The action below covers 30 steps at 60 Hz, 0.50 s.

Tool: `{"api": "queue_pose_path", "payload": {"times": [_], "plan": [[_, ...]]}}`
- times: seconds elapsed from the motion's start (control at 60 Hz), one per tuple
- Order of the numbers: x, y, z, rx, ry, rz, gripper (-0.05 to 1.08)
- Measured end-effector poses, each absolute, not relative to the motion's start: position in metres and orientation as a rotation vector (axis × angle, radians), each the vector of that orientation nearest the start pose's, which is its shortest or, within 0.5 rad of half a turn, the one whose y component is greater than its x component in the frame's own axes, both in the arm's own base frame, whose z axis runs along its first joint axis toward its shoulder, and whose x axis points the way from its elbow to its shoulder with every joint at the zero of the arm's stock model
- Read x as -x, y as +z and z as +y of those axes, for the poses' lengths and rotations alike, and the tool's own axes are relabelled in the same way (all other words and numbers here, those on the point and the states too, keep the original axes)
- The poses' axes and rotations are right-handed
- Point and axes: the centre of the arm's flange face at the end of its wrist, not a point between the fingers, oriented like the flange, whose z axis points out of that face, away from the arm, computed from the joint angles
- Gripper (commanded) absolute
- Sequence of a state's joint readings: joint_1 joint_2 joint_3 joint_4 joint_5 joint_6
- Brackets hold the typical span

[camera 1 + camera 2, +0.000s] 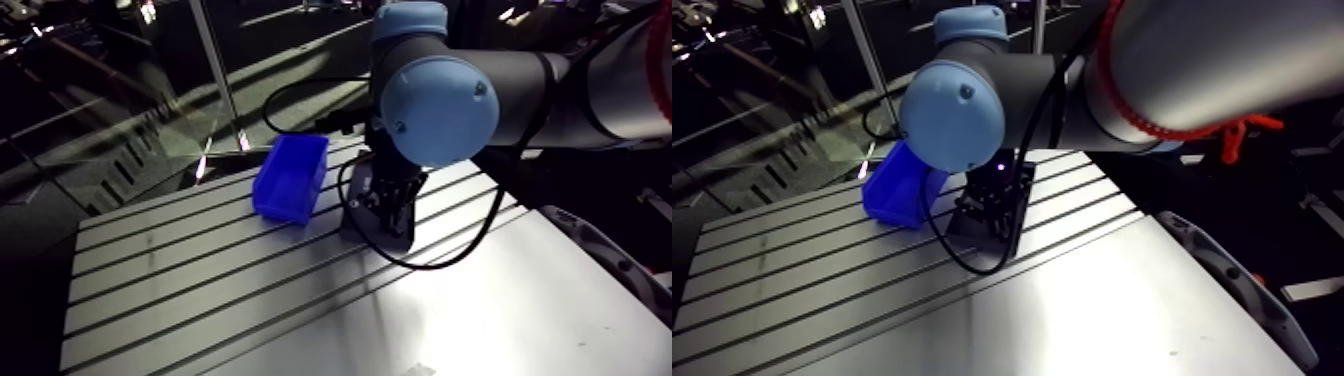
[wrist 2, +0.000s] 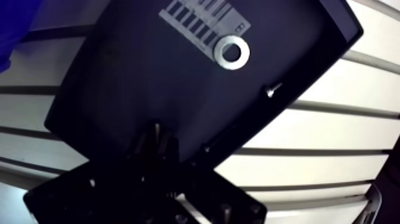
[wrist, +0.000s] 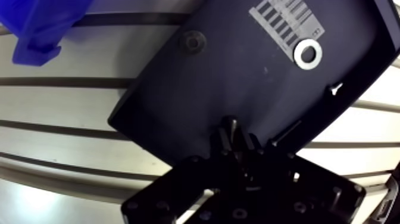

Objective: Pick up the M10 bolt from the tray and put it into the blue bin.

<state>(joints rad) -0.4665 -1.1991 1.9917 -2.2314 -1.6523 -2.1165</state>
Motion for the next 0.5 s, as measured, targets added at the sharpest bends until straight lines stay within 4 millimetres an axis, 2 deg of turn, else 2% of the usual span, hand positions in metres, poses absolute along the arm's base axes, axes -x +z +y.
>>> {"api": "queue_pose_path", "payload": {"times": [0.217, 0.5], "plan": [[0.519, 0.173, 0.121, 0.124, 0.012, 2.997, 0.92], [0.525, 0.195, 0.123, 0.122, 0.033, 3.039, 1.02]]}}
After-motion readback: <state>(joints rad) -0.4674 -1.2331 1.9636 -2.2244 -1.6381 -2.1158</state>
